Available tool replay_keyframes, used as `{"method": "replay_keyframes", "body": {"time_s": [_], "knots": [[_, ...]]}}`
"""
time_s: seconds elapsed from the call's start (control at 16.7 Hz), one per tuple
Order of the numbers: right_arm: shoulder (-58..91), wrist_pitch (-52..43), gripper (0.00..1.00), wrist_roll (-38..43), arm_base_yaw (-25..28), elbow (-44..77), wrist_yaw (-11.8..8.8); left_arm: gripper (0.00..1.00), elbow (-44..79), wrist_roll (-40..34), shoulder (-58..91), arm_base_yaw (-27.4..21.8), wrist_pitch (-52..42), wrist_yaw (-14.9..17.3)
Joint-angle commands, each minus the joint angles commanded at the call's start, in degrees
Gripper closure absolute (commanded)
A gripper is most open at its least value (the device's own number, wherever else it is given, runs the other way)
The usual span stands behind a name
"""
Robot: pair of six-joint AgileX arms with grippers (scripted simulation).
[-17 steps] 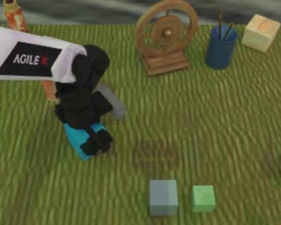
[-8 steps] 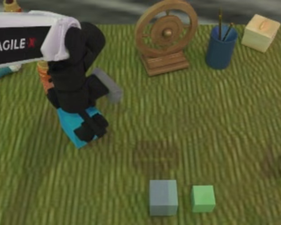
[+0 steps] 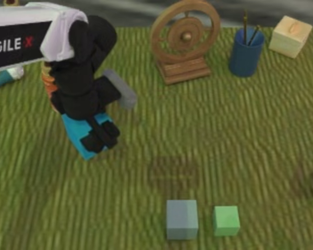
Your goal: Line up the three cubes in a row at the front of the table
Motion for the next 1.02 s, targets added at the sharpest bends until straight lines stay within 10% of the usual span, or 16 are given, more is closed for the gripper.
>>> {"method": "replay_keyframes", "body": {"time_s": [0.6,1.02], "knots": [[0.0,0.0,0.0,0.0,0.0,0.0,0.0,1.0,-20.1,16.6,-18.6,-16.3,1.3,0.1],[0.0,0.0,0.0,0.0,0.0,0.0,0.0,1.0,-21.5,17.7,-18.9,-17.1,2.3,0.1]]}}
